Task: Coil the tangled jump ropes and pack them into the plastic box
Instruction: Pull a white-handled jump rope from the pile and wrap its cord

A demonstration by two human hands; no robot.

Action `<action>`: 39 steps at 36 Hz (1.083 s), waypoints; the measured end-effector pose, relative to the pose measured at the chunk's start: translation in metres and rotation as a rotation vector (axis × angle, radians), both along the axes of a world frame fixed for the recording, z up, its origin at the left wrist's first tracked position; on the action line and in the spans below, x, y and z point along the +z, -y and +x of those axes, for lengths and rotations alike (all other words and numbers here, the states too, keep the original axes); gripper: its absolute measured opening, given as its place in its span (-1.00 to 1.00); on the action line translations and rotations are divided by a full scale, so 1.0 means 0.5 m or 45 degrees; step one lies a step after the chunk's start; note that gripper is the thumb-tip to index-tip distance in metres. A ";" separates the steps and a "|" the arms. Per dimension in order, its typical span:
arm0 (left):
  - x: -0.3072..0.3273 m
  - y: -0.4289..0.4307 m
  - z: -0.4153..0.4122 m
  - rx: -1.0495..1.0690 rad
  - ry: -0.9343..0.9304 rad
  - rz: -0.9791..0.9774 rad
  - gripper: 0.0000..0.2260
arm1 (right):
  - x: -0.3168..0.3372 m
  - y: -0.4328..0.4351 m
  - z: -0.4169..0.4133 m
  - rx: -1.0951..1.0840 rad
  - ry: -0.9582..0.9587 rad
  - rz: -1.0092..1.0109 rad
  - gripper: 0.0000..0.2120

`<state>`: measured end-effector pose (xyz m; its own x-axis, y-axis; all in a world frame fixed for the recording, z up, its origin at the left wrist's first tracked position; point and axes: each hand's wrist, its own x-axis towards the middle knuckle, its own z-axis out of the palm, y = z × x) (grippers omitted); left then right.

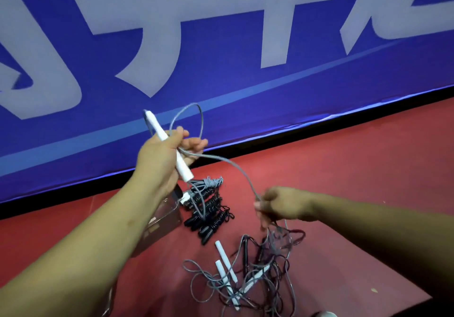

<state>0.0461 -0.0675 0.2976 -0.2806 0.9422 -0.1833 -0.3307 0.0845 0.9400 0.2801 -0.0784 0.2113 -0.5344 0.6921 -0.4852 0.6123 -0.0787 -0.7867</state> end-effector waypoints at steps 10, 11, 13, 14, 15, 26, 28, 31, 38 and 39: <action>-0.046 0.028 -0.001 -0.532 -0.476 -0.551 -0.70 | 0.093 -0.014 -0.064 -0.254 -0.345 0.083 -0.75; -0.046 0.029 0.013 -0.534 -0.405 -0.513 -0.69 | 0.095 -0.010 -0.065 -0.199 -0.298 0.104 -0.76; -0.052 0.036 0.039 -0.578 -0.376 -0.481 -0.67 | 0.105 -0.001 -0.070 -0.075 -0.242 0.131 -0.77; -0.057 0.040 0.050 -0.610 -0.411 -0.471 -0.69 | 0.111 0.004 -0.073 -0.021 -0.228 0.132 -0.76; -0.062 0.044 0.059 -0.638 -0.470 -0.456 -0.73 | 0.115 0.007 -0.078 0.027 -0.212 0.139 -0.75; -0.032 -0.009 -0.005 0.019 -0.613 -0.107 -0.78 | 0.088 -0.016 -0.026 0.109 -0.167 -0.187 -0.65; -0.038 -0.009 -0.026 0.053 -0.460 -0.083 -0.79 | 0.078 -0.021 -0.004 0.033 -0.206 -0.286 -0.68; -0.076 0.003 -0.018 0.058 -0.309 -0.167 -0.78 | 0.072 -0.023 0.004 -0.083 -0.345 -0.346 -0.69; -0.091 0.037 0.032 -0.575 0.101 -0.599 -0.64 | 0.113 -0.028 -0.037 -0.167 -0.748 -0.425 -0.75; -0.089 0.043 0.038 -0.651 0.113 -0.601 -0.61 | 0.115 -0.028 -0.041 -0.123 -0.728 -0.396 -0.76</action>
<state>0.0652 -0.0889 0.2532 0.2116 0.7660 -0.6071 -0.2145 0.6424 0.7357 0.2596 -0.0645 0.2686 -0.7097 0.6234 -0.3282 0.0829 -0.3887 -0.9176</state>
